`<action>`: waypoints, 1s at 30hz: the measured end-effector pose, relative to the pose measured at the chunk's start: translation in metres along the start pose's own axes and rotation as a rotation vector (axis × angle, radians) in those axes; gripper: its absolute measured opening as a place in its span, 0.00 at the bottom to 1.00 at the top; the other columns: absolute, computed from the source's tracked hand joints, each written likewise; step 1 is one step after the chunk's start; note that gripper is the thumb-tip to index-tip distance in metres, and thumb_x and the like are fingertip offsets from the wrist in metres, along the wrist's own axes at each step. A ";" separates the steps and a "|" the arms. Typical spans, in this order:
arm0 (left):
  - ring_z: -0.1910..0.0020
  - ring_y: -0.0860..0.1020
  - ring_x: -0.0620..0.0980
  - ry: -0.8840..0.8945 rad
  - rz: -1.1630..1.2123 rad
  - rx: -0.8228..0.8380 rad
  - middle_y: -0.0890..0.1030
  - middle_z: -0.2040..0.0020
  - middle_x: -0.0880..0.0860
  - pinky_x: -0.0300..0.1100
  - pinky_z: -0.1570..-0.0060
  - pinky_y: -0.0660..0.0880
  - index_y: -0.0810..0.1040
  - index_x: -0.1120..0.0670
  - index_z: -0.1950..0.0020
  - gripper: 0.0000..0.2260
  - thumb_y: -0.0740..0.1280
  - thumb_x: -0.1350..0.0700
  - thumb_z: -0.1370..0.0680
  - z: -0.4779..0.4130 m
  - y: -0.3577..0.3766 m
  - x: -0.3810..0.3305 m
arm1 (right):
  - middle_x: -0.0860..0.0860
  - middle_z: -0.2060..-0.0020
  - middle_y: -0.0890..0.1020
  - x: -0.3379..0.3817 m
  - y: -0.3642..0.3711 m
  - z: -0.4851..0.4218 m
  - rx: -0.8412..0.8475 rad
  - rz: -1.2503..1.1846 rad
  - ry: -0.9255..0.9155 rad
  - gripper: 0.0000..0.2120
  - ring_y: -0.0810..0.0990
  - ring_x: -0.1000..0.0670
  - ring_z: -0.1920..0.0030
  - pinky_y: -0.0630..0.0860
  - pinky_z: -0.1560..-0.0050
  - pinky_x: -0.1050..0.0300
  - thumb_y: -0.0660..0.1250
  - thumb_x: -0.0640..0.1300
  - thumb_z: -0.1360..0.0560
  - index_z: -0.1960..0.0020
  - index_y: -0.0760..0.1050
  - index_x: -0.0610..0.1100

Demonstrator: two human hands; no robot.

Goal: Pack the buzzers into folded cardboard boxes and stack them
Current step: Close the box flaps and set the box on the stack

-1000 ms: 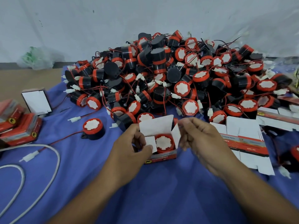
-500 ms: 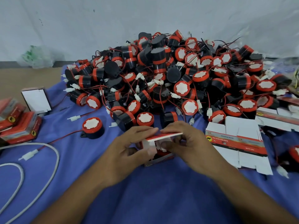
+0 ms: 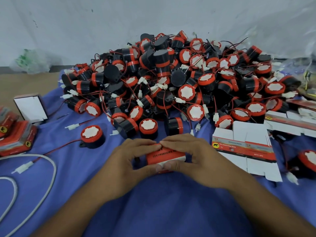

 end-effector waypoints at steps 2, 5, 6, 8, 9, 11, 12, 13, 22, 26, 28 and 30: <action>0.36 0.74 0.41 0.063 -0.072 -0.032 0.78 0.36 0.39 0.47 0.40 0.76 0.79 0.44 0.35 0.21 0.70 0.37 0.25 0.000 -0.001 -0.002 | 0.62 0.40 0.79 0.002 0.001 -0.002 -0.046 0.021 -0.036 0.19 0.75 0.59 0.37 0.70 0.34 0.61 0.69 0.54 0.22 0.33 0.78 0.52; 0.36 0.74 0.40 0.077 -0.072 -0.046 0.78 0.35 0.41 0.46 0.39 0.76 0.79 0.45 0.34 0.19 0.66 0.41 0.24 -0.001 -0.003 -0.003 | 0.56 0.44 0.83 0.007 0.002 -0.003 -0.082 0.046 -0.095 0.15 0.79 0.53 0.43 0.72 0.39 0.57 0.65 0.52 0.19 0.35 0.80 0.48; 0.36 0.74 0.40 0.088 -0.079 -0.048 0.79 0.35 0.41 0.46 0.39 0.76 0.78 0.45 0.34 0.19 0.65 0.42 0.23 -0.001 -0.004 -0.004 | 0.55 0.45 0.83 0.009 0.002 -0.003 -0.085 0.053 -0.101 0.15 0.80 0.52 0.44 0.72 0.41 0.56 0.63 0.53 0.18 0.35 0.79 0.48; 0.36 0.75 0.42 0.118 -0.093 -0.047 0.79 0.35 0.42 0.46 0.40 0.76 0.79 0.47 0.34 0.18 0.65 0.45 0.22 -0.001 -0.003 -0.005 | 0.54 0.45 0.82 0.010 0.004 -0.001 -0.078 0.091 -0.112 0.15 0.78 0.52 0.45 0.72 0.42 0.55 0.62 0.52 0.17 0.34 0.79 0.48; 0.36 0.76 0.44 0.133 -0.098 -0.046 0.78 0.34 0.43 0.47 0.39 0.76 0.78 0.49 0.33 0.18 0.66 0.46 0.22 -0.002 -0.002 -0.005 | 0.53 0.44 0.82 0.011 0.005 -0.001 -0.075 0.123 -0.124 0.15 0.78 0.52 0.46 0.72 0.42 0.54 0.62 0.51 0.17 0.34 0.79 0.48; 0.34 0.75 0.46 0.160 -0.103 -0.046 0.78 0.33 0.45 0.48 0.37 0.76 0.77 0.51 0.33 0.19 0.66 0.47 0.22 -0.001 0.000 -0.004 | 0.53 0.40 0.80 0.012 0.008 0.002 -0.070 0.205 -0.135 0.17 0.77 0.51 0.45 0.72 0.41 0.53 0.61 0.52 0.17 0.32 0.77 0.47; 0.32 0.75 0.45 0.171 -0.099 -0.046 0.77 0.32 0.46 0.47 0.36 0.75 0.77 0.52 0.33 0.18 0.66 0.48 0.22 -0.001 0.001 -0.004 | 0.52 0.37 0.79 0.012 0.010 0.003 -0.074 0.249 -0.138 0.18 0.76 0.50 0.44 0.73 0.41 0.52 0.60 0.52 0.16 0.31 0.76 0.46; 0.31 0.73 0.44 0.178 -0.091 -0.041 0.76 0.31 0.47 0.47 0.34 0.74 0.78 0.53 0.34 0.18 0.66 0.49 0.22 -0.001 0.002 -0.004 | 0.51 0.35 0.78 0.013 0.012 0.004 -0.082 0.293 -0.142 0.20 0.76 0.48 0.42 0.74 0.40 0.51 0.59 0.52 0.16 0.30 0.75 0.44; 0.22 0.59 0.43 0.239 -0.189 0.117 0.66 0.24 0.46 0.36 0.26 0.59 0.74 0.47 0.30 0.21 0.69 0.45 0.23 0.001 0.001 -0.003 | 0.53 0.19 0.38 0.007 0.030 0.014 0.103 0.457 -0.036 0.32 0.42 0.49 0.19 0.58 0.23 0.42 0.48 0.61 0.16 0.18 0.39 0.52; 0.28 0.69 0.45 0.289 -0.192 0.015 0.73 0.29 0.50 0.39 0.30 0.68 0.79 0.53 0.35 0.17 0.65 0.48 0.21 0.000 0.003 -0.001 | 0.50 0.20 0.55 0.005 0.030 0.009 -0.016 0.178 -0.070 0.28 0.61 0.51 0.22 0.65 0.26 0.54 0.65 0.49 0.18 0.21 0.62 0.48; 0.30 0.72 0.43 0.245 -0.115 -0.023 0.75 0.30 0.47 0.40 0.32 0.71 0.82 0.54 0.37 0.15 0.68 0.50 0.21 -0.003 0.001 0.001 | 0.50 0.27 0.72 0.003 0.024 0.007 -0.160 0.064 -0.101 0.20 0.74 0.54 0.31 0.73 0.32 0.56 0.71 0.46 0.22 0.32 0.77 0.45; 0.30 0.71 0.43 0.251 -0.160 -0.004 0.73 0.29 0.46 0.36 0.31 0.68 0.81 0.53 0.36 0.17 0.69 0.49 0.23 -0.002 0.002 0.004 | 0.52 0.33 0.78 0.002 0.024 0.006 -0.218 0.029 -0.126 0.16 0.78 0.56 0.35 0.76 0.36 0.57 0.73 0.44 0.23 0.37 0.81 0.44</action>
Point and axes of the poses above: each hand's wrist, its own z-axis away from the middle knuckle, its own y-axis out of the palm, x = y × z, the point moved 2 cm from there along -z, towards the middle knuckle
